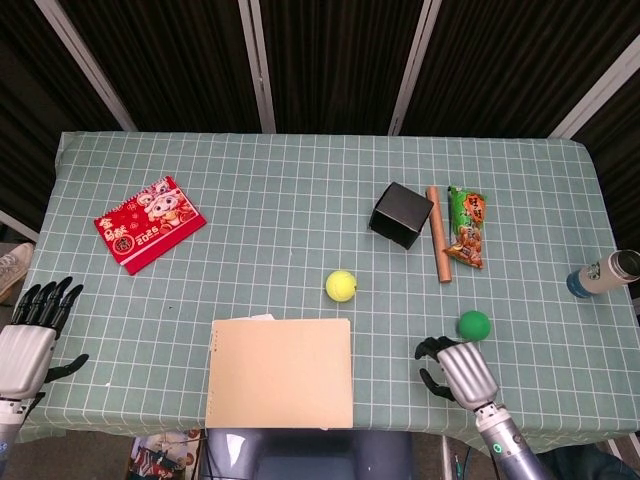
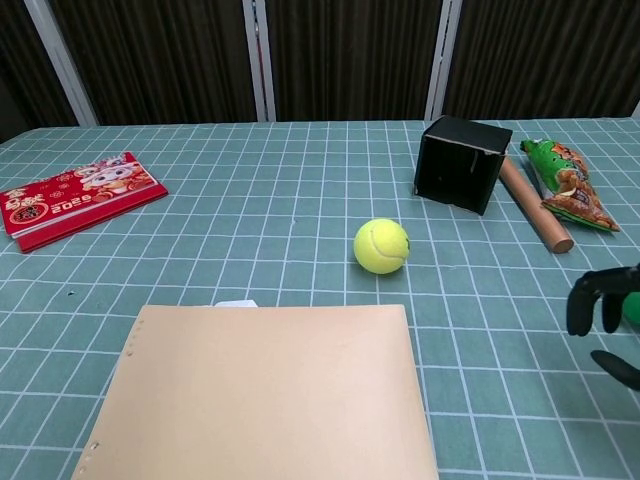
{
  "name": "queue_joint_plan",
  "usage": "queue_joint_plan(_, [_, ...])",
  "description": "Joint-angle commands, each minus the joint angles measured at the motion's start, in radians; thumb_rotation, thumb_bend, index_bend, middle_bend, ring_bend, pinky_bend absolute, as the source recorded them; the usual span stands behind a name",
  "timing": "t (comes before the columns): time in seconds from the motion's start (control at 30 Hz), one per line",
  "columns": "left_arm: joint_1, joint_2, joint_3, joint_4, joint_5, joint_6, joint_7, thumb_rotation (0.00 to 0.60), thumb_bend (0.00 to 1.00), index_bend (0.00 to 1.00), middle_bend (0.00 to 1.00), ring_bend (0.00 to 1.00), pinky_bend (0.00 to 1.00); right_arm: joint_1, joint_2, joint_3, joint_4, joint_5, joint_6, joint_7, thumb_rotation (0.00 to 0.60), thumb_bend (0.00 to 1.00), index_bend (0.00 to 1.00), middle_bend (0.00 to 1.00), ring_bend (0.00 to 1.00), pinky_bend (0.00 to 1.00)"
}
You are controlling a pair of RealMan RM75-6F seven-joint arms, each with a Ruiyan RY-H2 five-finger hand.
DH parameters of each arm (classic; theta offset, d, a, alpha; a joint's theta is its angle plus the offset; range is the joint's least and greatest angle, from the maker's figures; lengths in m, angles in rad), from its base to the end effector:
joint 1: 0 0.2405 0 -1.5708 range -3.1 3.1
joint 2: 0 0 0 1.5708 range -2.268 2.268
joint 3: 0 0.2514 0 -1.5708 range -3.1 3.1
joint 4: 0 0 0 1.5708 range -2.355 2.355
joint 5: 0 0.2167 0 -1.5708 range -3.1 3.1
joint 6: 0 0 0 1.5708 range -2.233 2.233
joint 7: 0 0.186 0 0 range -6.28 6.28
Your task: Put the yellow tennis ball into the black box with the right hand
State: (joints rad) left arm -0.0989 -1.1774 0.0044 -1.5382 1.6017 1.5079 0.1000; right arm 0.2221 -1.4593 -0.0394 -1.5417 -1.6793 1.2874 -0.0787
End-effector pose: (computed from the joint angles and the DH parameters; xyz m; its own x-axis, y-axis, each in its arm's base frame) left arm -0.3019 0.2154 0.1258 0.5067 0.0138 0.8620 0.8564 -0.1228 -0.5015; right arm -0.2257 -0.2220 -0.0070 0.3016 -0.2455 0.9213 -0.9156 -0.3440 0.2081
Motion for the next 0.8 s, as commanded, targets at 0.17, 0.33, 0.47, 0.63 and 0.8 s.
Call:
queue_joint_plan(0.17, [0.000,0.002,0.001,0.002,-0.004,-0.003,-0.006,0.600,0.07,0.00,0.00,0.00,0.00,0.062,-0.042,0.008,-0.048,-0.010,-0.066,0.046,0.600,0.50,0.51,0.51,0.49,0.74])
queue_joint_plan(0.33, [-0.006,0.003,0.004,0.001,-0.007,-0.020,-0.006,0.600,0.07,0.00,0.00,0.00,0.00,0.109,-0.071,0.026,-0.060,0.026,-0.144,0.047,0.600,0.50,0.51,0.51,0.49,0.74])
queue_joint_plan(0.47, [-0.008,0.000,0.003,0.003,-0.014,-0.027,-0.002,0.600,0.07,0.00,0.00,0.00,0.00,0.151,-0.099,0.051,-0.050,0.061,-0.203,0.046,0.600,0.50,0.51,0.51,0.49,0.74])
queue_joint_plan(0.63, [-0.014,-0.004,-0.004,0.002,-0.043,-0.052,0.004,0.600,0.07,0.00,0.00,0.00,0.00,0.200,-0.149,0.095,-0.037,0.110,-0.255,0.024,0.600,0.51,0.51,0.51,0.49,0.74])
queue_joint_plan(0.8, [-0.020,-0.005,-0.009,-0.005,-0.065,-0.073,0.018,0.600,0.07,0.00,0.00,0.00,0.00,0.237,-0.195,0.141,-0.017,0.173,-0.289,0.019,0.600,0.52,0.51,0.51,0.49,0.74])
